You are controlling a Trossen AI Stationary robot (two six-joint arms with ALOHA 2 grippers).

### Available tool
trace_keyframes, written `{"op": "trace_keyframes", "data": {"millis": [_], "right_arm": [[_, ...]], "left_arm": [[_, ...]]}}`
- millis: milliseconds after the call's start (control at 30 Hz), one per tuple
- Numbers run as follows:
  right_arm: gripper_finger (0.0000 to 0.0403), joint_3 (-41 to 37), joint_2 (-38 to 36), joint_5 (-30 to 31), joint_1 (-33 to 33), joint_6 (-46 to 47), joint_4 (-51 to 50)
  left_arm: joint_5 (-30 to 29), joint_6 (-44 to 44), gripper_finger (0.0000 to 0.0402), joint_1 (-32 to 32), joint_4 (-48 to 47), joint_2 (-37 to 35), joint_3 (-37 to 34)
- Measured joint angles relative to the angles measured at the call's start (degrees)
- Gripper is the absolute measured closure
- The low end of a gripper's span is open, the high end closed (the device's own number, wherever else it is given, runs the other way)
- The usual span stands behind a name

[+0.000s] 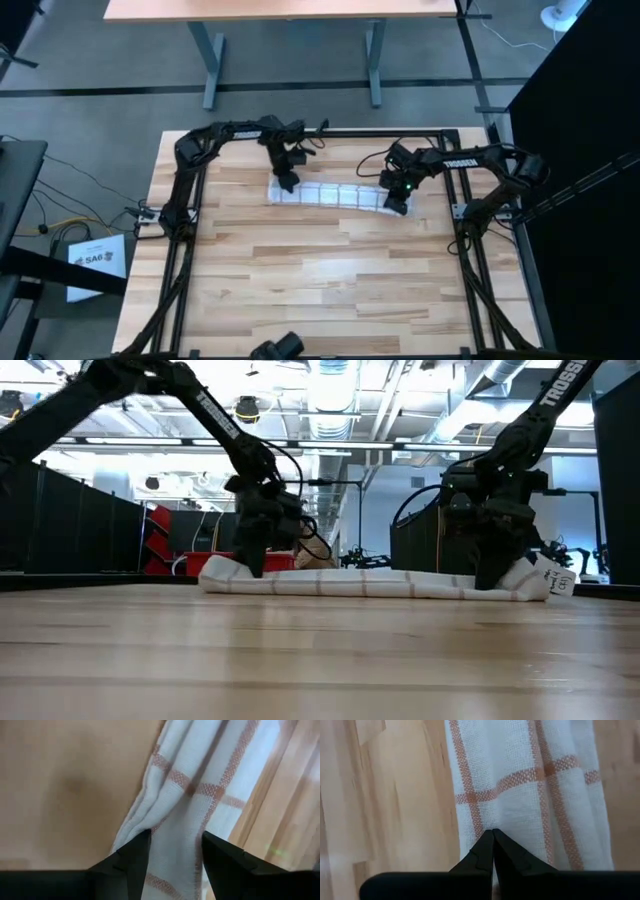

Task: Roll towel
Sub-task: Roll the white checkered towel

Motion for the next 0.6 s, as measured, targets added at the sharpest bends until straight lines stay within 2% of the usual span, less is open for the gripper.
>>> {"op": "trace_keyframes", "data": {"millis": [167, 300, 600], "right_arm": [[0.0403, 0.0, 0.0, 0.3, -0.5, -4.2, 0.0], [0.0403, 0.0, 0.0, 0.3, -0.5, -6.8, 0.0], [0.0403, 0.0, 0.1, 0.7, -0.6, -7.0, -1.5]], "left_arm": [[-2.5, -5.1, 0.0240, -2.1, 13.9, -11.2, -12.8], [-6.9, -7.4, 0.0240, -2.5, 22.8, -16.5, -20.4], [-6.8, -5.4, 0.0240, -1.4, 23.6, -17.3, -24.1]]}}
